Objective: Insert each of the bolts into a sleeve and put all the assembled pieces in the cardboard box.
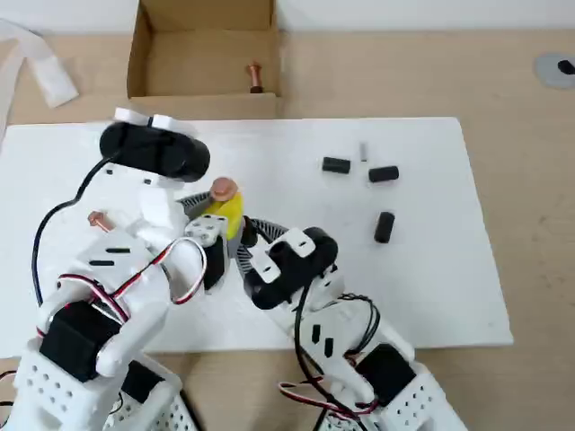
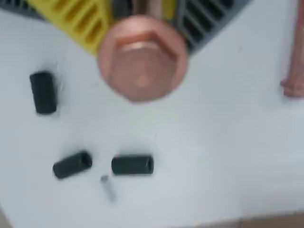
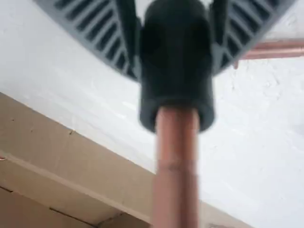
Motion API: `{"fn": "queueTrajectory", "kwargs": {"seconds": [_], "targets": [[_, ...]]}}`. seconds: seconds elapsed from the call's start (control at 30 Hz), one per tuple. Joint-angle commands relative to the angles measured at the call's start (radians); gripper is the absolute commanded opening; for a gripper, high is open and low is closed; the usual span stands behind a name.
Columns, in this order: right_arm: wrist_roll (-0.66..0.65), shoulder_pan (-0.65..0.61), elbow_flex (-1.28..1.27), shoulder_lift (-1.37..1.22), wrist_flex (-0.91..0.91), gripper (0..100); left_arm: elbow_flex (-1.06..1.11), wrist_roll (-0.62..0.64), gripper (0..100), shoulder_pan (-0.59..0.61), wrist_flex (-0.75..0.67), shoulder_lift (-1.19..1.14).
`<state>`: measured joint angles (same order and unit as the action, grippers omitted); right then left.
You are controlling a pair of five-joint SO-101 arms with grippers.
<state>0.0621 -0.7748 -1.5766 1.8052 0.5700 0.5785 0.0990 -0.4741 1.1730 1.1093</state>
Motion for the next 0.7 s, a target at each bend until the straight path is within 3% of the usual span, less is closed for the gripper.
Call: {"fn": "queueTrajectory", "kwargs": {"seconds": [0.0,0.13,0.3,0.5,0.67], "targets": [[0.006,0.021,0.005,0.143,-0.031,0.9,-0.006,-0.048,1,-0.011,0.040,0.007],[0.006,0.021,0.005,0.143,-0.031,0.9,-0.014,-0.072,3,-0.008,0.081,0.010],[0.006,0.021,0.005,0.143,-0.029,0.9,-0.012,-0.014,19,-0.002,0.137,0.005],[0.006,0.038,0.005,0.134,-0.029,0.9,-0.017,0.087,22,-0.002,0.160,0.008],[0.006,0.133,0.012,0.130,-0.029,0.9,-0.138,0.084,22,0.000,0.235,0.002]]}}
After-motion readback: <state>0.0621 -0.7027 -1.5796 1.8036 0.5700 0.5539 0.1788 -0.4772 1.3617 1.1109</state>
